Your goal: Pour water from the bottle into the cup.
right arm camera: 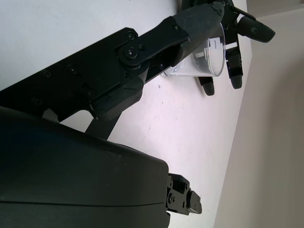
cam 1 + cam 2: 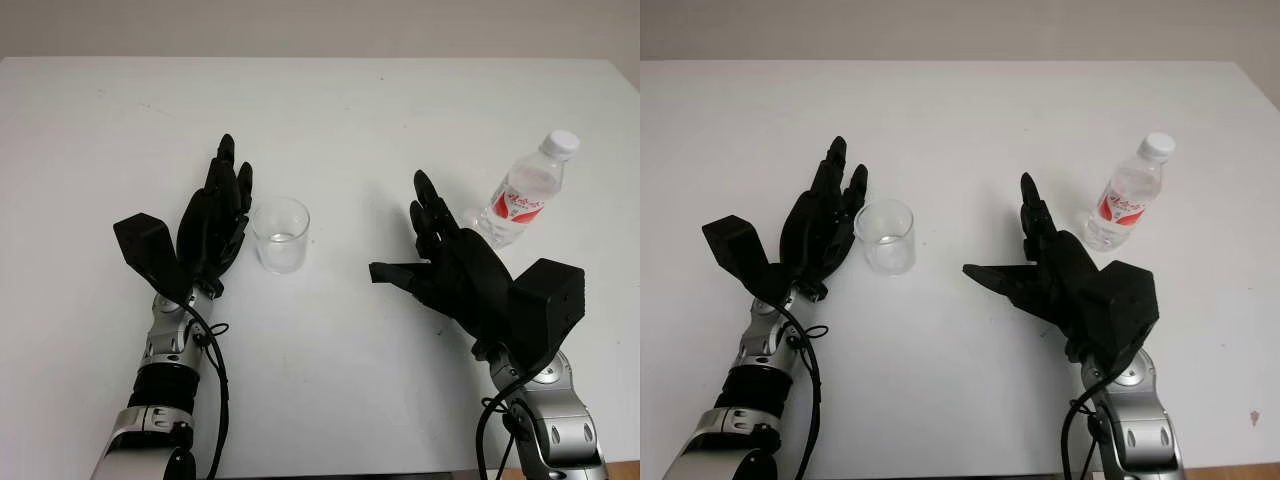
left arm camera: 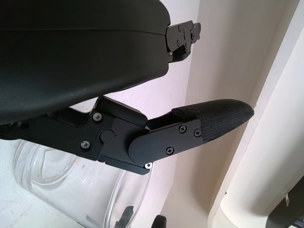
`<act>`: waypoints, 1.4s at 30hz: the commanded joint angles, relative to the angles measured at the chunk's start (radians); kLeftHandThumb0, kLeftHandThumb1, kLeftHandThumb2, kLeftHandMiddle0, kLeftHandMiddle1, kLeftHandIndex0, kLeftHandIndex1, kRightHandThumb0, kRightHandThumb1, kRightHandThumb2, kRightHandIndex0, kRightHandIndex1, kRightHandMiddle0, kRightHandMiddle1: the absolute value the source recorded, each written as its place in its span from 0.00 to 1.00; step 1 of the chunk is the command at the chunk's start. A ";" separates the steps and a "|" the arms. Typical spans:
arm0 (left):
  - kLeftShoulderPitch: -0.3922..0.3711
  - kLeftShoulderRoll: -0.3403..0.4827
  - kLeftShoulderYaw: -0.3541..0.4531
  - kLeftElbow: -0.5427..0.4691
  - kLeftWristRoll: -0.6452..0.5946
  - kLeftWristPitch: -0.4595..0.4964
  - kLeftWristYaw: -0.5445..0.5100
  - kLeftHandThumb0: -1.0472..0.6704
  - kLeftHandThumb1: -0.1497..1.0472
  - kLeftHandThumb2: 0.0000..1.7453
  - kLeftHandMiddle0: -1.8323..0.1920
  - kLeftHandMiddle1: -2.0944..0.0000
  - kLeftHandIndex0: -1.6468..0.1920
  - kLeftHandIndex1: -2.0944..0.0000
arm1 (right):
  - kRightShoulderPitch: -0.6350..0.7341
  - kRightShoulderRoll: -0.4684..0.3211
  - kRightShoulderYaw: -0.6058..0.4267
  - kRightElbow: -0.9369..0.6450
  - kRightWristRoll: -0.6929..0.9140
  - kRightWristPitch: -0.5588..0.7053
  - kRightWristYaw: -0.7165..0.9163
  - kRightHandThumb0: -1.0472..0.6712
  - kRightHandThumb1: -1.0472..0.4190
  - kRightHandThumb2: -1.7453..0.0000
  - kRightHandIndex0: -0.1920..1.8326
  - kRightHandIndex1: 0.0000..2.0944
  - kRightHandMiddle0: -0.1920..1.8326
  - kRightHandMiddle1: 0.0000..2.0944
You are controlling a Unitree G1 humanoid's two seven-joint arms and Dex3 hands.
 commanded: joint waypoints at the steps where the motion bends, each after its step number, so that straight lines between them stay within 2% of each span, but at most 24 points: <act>1: 0.033 -0.002 0.002 0.000 -0.002 0.003 -0.002 0.12 1.00 0.41 0.98 0.98 1.00 0.98 | -0.008 -0.003 -0.004 -0.006 -0.002 -0.018 -0.001 0.03 0.13 0.97 0.00 0.00 0.00 0.00; 10: 0.024 -0.001 0.003 0.018 0.001 0.002 0.005 0.12 1.00 0.41 0.98 0.98 1.00 0.98 | -0.030 -0.001 -0.012 0.032 0.008 -0.023 0.002 0.02 0.13 0.97 0.00 0.00 0.00 0.00; 15: 0.022 0.005 0.006 0.021 -0.001 0.000 0.000 0.12 1.00 0.41 0.98 0.97 1.00 0.98 | 0.002 0.000 -0.026 -0.004 0.037 -0.023 0.013 0.04 0.14 0.97 0.00 0.00 0.00 0.00; 20: 0.016 0.005 0.005 0.023 0.002 -0.006 0.002 0.12 1.00 0.40 0.97 0.97 1.00 0.98 | 0.090 0.000 -0.034 -0.130 0.061 0.014 0.008 0.03 0.14 0.97 0.00 0.00 0.00 0.00; 34: -0.001 -0.008 0.004 0.049 -0.002 -0.018 0.005 0.12 1.00 0.41 0.97 0.97 0.99 0.98 | 0.380 -0.020 -0.024 -0.385 0.091 -0.030 0.049 0.04 0.14 0.97 0.00 0.00 0.00 0.00; 42: -0.017 -0.003 0.008 0.071 -0.003 -0.024 0.000 0.12 1.00 0.42 0.98 0.97 1.00 0.98 | 0.540 -0.048 -0.095 -0.497 0.147 -0.017 0.072 0.04 0.11 0.96 0.00 0.00 0.00 0.00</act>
